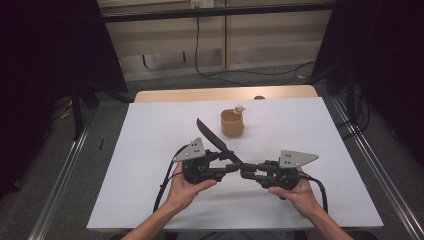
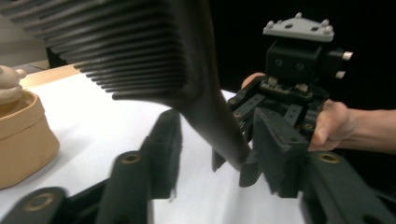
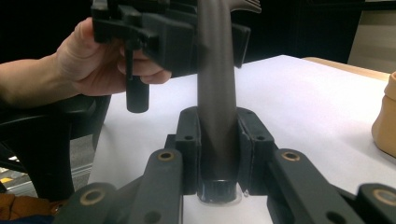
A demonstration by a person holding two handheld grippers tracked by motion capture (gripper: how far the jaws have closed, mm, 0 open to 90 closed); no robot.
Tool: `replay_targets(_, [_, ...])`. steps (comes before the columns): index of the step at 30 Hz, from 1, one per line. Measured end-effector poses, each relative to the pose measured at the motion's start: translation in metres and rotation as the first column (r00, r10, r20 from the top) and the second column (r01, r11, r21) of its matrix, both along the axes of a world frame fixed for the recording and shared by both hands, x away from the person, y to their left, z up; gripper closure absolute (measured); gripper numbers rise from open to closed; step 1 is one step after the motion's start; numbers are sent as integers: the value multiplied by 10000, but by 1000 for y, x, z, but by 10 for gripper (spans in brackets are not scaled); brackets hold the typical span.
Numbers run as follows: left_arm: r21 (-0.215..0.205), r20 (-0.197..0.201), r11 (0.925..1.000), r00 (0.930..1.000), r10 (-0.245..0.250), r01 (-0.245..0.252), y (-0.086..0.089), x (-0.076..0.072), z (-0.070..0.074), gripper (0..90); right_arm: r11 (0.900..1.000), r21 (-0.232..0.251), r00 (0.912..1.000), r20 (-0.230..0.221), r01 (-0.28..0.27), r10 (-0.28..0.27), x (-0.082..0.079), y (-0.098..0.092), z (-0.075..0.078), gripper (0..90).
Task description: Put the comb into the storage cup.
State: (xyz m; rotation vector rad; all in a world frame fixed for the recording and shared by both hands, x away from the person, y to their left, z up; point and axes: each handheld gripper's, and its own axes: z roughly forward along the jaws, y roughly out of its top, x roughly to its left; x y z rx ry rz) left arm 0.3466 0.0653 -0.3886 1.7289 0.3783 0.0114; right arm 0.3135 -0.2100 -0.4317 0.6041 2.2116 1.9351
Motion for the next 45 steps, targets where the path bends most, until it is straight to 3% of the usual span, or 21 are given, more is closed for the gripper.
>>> replay_targets(8, [-502, -399, 9987, 9992, -77, 57, 1, 3, -2, 627, 9999, 93, 9999, -12, -105, 105, 0, 2, -1, 722])
replay_targets(13, [-1057, -989, 9943, 9948, -231, 126, 2, 6, -4, 661, 9998, 138, 9999, 18, -135, 135, 0, 3, -1, 723])
replay_targets(45, [-1154, -1484, 9929, 9879, -448, 277, 0, 7, -2, 727, 9996, -224, 9994, 328, -141, 149, 2, 5, -2, 718])
